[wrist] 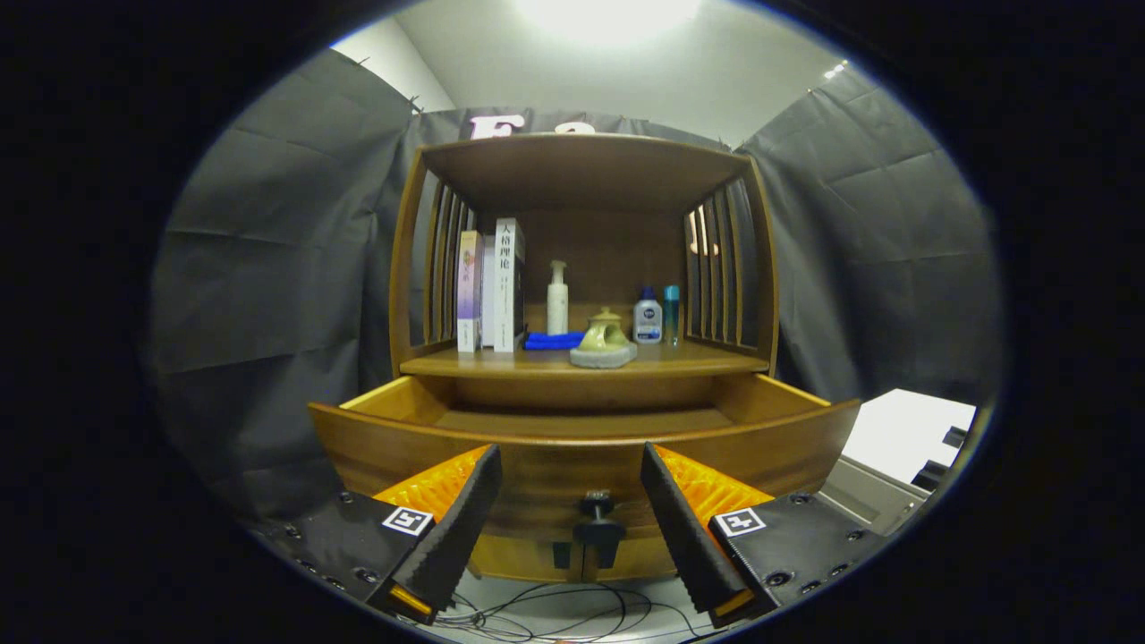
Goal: Pull open the drawer, take out the items inside it, and place them on the countertop above the cabinet.
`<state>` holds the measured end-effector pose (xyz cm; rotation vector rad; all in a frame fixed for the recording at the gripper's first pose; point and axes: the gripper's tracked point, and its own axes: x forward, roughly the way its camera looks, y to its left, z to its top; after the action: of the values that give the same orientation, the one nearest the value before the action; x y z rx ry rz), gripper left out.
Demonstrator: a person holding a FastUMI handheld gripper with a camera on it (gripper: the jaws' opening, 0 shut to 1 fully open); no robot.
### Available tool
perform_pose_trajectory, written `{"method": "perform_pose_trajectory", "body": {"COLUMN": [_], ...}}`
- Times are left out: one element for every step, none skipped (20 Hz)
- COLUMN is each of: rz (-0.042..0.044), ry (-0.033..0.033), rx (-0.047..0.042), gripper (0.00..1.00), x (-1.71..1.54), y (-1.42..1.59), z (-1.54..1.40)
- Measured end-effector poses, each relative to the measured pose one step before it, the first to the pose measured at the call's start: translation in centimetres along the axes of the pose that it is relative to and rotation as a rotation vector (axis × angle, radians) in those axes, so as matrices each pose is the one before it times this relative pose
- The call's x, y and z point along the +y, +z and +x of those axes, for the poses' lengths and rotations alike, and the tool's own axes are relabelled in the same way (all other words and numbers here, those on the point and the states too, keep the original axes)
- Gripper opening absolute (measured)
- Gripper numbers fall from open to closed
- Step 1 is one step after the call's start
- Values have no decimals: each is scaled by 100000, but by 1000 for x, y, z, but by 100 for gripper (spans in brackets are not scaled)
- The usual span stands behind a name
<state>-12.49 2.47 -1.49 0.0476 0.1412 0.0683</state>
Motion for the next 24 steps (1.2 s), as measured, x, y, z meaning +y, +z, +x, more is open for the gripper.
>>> {"method": "perform_pose_trajectory", "body": {"rz": [-852,-782,-1136,-1108,-878,-443,-227,7,297,256,269,521,447,191,-15,448,809,910,-41,-343,-469,-41,24,-191], "ry": [-768,-26,-211,-191,-235,-116,-207,-447,-431,-815,-813,-231,321,67,2040,175,86,525,557,413,111,142,226,119], "rx": [1548,1327,894,668,794,641,755,675,577,650,417,354,41,159,285,-545,-187,239,78,35,-95,-69,110,385], "gripper": [98,98,98,98,98,98,98,98,98,97,97,97,97,97,97,97,96,96,96,96,96,96,96,96], "x": [-248,20,-73,-202,-106,-155,-161,-212,-204,-318,-321,-127,-135,-109,238,-51,24,38,80,21,-111,-57,3,-2], "y": [-718,-629,-467,-331,-333,-299,-250,-327,-130,-137,11,-23,-18,-32,-60,44,-11,-151,24,87,34,41,117,25], "z": [407,281,390,355,364,271,301,157,241,215,268,161,94,314,-1,168,45,75,76,52,99,15,207,354]}}
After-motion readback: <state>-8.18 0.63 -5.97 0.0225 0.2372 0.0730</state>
